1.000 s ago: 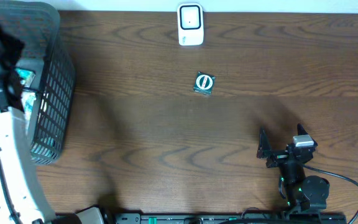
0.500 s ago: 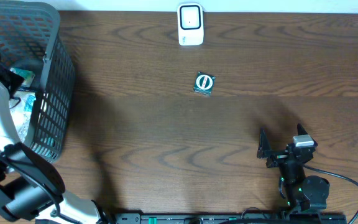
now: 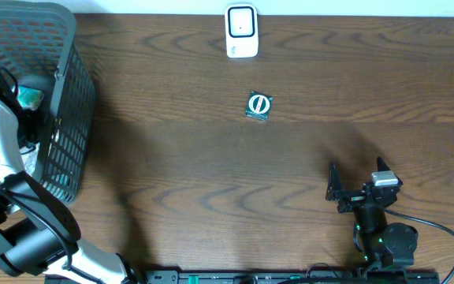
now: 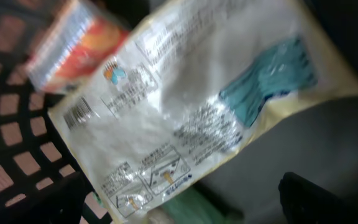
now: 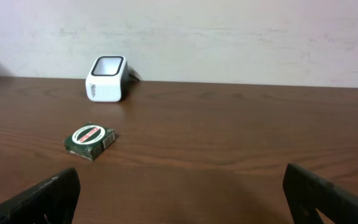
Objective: Scan the item barcode
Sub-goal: 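Reach the left gripper into the basket and grasp the white snack bag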
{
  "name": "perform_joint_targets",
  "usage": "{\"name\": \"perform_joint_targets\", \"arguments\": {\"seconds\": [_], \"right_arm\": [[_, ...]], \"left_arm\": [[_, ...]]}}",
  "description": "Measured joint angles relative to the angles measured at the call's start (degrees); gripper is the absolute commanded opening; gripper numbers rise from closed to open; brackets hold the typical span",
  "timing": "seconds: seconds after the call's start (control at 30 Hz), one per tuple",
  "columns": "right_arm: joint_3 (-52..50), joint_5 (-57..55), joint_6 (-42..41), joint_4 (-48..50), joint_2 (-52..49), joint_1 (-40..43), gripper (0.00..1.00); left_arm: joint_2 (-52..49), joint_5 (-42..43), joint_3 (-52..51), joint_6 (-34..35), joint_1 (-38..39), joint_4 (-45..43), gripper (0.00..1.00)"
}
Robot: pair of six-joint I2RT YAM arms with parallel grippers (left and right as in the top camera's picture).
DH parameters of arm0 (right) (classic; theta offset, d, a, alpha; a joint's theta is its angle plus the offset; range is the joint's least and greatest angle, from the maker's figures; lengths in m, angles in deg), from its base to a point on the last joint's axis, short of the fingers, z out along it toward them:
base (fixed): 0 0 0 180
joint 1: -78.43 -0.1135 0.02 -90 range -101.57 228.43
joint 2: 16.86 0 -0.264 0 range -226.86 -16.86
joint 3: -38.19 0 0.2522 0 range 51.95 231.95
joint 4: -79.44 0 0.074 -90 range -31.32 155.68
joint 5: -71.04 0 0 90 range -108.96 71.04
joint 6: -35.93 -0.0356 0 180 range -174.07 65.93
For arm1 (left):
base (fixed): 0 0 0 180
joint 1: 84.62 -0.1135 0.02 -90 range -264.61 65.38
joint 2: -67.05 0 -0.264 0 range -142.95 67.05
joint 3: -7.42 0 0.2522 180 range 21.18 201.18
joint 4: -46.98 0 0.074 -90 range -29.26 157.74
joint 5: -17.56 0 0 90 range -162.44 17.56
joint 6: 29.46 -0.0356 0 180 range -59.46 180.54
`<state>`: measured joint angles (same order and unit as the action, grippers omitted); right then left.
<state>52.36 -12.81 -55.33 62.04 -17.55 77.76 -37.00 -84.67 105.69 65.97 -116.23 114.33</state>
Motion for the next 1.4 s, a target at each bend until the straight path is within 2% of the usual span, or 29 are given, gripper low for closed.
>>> {"name": "perform_joint_targets", "arguments": {"seconds": [0.13,0.5,0.8,0.87,0.9,0.93,1.07,1.1,1.2,1.23,1.4], "right_arm": [[0.0,0.0,0.0,0.0,0.0,0.0,0.99],[0.0,0.0,0.0,0.0,0.0,0.0,0.99],[0.0,0.0,0.0,0.0,0.0,0.0,0.99],[0.0,0.0,0.0,0.0,0.0,0.0,0.99],[0.0,0.0,0.0,0.0,0.0,0.0,0.99],[0.0,0.0,0.0,0.0,0.0,0.0,0.99],[0.0,0.0,0.0,0.0,0.0,0.0,0.99],[0.0,0.0,0.0,0.0,0.0,0.0,0.99],[0.0,0.0,0.0,0.0,0.0,0.0,0.99],[0.0,0.0,0.0,0.0,0.0,0.0,0.99],[0.0,0.0,0.0,0.0,0.0,0.0,0.99]], "left_arm": [[0.0,0.1,-3.3,-2.0,-0.5,-2.6,0.98],[-0.2,0.1,-11.8,-11.0,-0.6,-17.4,0.98],[-4.2,-0.1,-11.9,-14.4,-0.6,-20.9,0.99],[-4.7,-0.9,-11.5,-14.7,-0.5,-21.6,0.91],[-5.0,-1.5,-11.5,-14.8,-0.5,-22.2,0.79],[-5.1,-2.1,-11.5,-15.0,-0.5,-22.6,0.74],[-5.7,-5.9,-11.5,-15.8,-0.5,-23.5,0.67],[-5.8,-6.6,-11.5,-15.8,-0.5,-23.5,0.61],[-5.8,-7.7,-11.5,-15.7,-0.5,-23.1,0.15],[-5.8,-8.5,-11.5,-16.0,-0.5,-22.8,0.08],[-3.8,-10.2,-11.2,-12.9,-0.5,-22.2,0.07]]}}
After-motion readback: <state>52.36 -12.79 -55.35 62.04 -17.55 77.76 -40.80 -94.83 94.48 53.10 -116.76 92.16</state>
